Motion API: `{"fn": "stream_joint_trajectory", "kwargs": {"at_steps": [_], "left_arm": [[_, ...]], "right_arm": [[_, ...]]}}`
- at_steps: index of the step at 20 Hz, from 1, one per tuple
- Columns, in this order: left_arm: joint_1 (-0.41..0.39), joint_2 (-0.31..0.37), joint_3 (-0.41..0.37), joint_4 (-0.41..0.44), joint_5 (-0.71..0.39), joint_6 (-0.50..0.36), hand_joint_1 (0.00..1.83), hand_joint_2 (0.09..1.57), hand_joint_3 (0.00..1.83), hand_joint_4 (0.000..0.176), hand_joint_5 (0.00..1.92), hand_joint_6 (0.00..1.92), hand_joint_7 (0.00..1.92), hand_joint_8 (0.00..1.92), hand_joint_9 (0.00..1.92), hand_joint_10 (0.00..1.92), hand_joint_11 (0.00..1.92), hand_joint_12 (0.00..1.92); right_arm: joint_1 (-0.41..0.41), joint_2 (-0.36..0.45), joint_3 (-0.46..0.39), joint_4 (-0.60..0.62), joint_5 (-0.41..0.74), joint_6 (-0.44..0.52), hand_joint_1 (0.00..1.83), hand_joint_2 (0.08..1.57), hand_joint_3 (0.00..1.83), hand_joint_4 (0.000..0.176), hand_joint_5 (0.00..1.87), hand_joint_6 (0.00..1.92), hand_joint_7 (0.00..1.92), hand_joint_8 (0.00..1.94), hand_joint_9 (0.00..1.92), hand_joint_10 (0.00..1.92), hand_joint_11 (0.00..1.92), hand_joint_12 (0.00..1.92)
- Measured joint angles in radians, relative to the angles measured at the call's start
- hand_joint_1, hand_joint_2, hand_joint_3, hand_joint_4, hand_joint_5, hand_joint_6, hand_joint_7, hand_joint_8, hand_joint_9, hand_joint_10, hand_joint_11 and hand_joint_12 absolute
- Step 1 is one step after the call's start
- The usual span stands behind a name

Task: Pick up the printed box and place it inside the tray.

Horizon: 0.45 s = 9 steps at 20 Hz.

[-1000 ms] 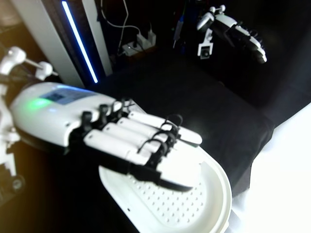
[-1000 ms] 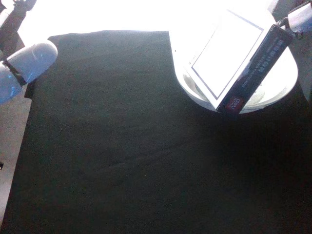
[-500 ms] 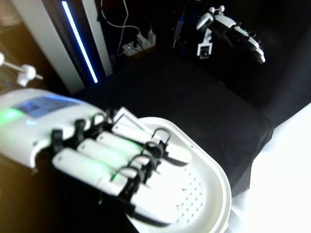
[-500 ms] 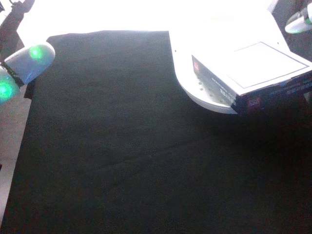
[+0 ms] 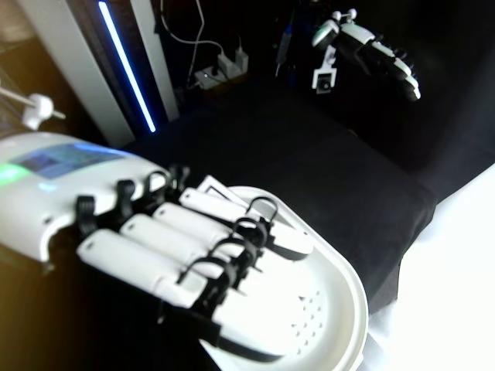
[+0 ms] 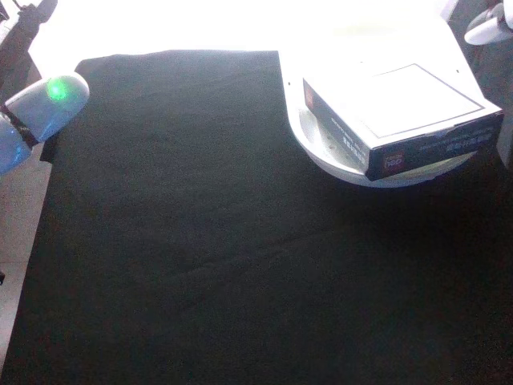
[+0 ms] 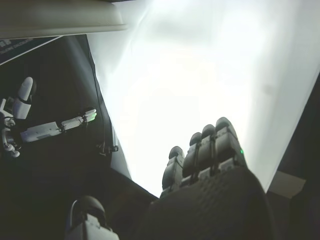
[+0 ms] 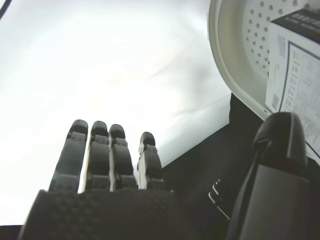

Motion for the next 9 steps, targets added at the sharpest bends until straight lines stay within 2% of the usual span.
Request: {"fn": "stream_joint_trajectory", "kwargs": {"at_steps": [2, 3, 5, 6, 7, 9], "left_arm": [[0.0, 0.0, 0.0, 0.0, 0.0, 0.0, 0.0, 0.85, 0.0, 0.146, 0.0, 0.0, 0.0, 0.0, 0.0, 0.0, 0.03, 0.02], [0.0, 0.0, 0.0, 0.0, -0.001, 0.0, 0.0, 0.86, 0.0, 0.143, 0.0, 0.0, 0.0, 0.0, 0.0, 0.0, 0.01, 0.01], [0.0, 0.0, 0.0, 0.003, -0.002, 0.0, 0.0, 0.86, 0.0, 0.141, 0.0, 0.0, 0.0, 0.0, 0.0, 0.0, 0.0, 0.0], [0.0, 0.0, 0.0, 0.001, -0.002, 0.0, 0.0, 0.86, 0.0, 0.142, 0.0, 0.0, 0.0, 0.0, 0.0, 0.0, 0.0, 0.0], [0.0, 0.001, 0.0, 0.001, -0.003, 0.0, 0.0, 0.85, 0.0, 0.151, 0.0, 0.0, 0.0, 0.0, 0.0, 0.0, 0.0, 0.0], [-0.003, 0.008, -0.006, 0.019, -0.004, -0.002, 0.01, 0.84, 0.0, 0.153, 0.0, 0.0, 0.0, 0.0, 0.0, 0.0, 0.0, 0.0]], "right_arm": [[0.002, -0.003, 0.02, -0.085, 0.006, 0.154, 0.82, 0.71, 0.02, 0.176, 0.0, 0.0, 0.0, 0.0, 0.0, 0.0, 0.0, 0.0], [0.002, -0.012, 0.051, -0.151, 0.008, 0.299, 0.82, 0.72, 0.02, 0.176, 0.0, 0.0, 0.0, 0.0, 0.0, 0.0, 0.0, 0.0], [0.002, -0.016, 0.098, -0.238, 0.008, 0.514, 0.79, 0.72, 0.02, 0.176, 0.0, 0.0, 0.0, 0.0, 0.0, 0.0, 0.0, 0.0], [0.002, -0.016, 0.112, -0.28, 0.014, 0.603, 0.78, 0.73, 0.02, 0.176, 0.0, 0.0, 0.0, 0.0, 0.0, 0.0, 0.0, 0.0], [0.002, -0.011, 0.128, -0.335, 0.029, 0.721, 0.77, 0.73, 0.02, 0.176, 0.0, 0.0, 0.0, 0.0, 0.0, 0.0, 0.0, 0.0], [0.002, -0.005, 0.143, -0.413, 0.071, 0.877, 0.77, 0.73, 0.01, 0.176, 0.0, 0.0, 0.0, 0.0, 0.0, 0.0, 0.0, 0.0]]}}
